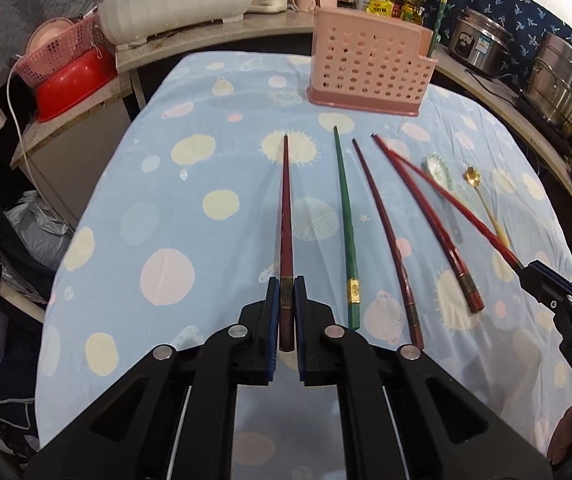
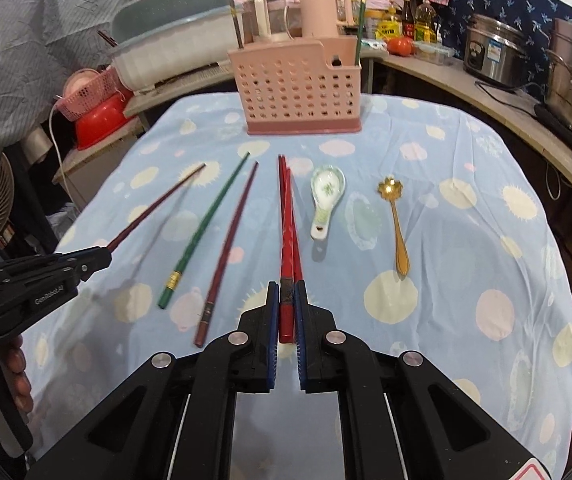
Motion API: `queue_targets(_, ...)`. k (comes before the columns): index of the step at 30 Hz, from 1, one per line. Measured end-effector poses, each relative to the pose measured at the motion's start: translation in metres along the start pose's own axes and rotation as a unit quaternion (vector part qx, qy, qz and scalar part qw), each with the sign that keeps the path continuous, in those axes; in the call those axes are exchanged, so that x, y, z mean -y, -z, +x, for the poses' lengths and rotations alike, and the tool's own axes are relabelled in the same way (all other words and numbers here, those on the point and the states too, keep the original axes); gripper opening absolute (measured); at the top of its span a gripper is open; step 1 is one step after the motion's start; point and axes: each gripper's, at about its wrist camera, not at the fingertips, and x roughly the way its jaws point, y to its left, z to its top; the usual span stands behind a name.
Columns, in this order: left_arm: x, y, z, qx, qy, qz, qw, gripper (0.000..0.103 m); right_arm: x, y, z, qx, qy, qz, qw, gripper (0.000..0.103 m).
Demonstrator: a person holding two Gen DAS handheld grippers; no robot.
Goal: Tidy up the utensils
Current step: 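Close the left tool on the dark red chopstick while the right tool closes on the red chopstick, then lift the dark red chopstick with the left tool while the right tool carries the red chopstick to the basket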
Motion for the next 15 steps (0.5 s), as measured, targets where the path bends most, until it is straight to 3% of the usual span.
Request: queue_targets(15, 0.014, -0.049, -0.058, 0.061, -0.007, 0.009, 0.9981, 0.007, 0.007, -0.058, -0.068, 0.093, -0.015, 0.005, 0.996, 0.007)
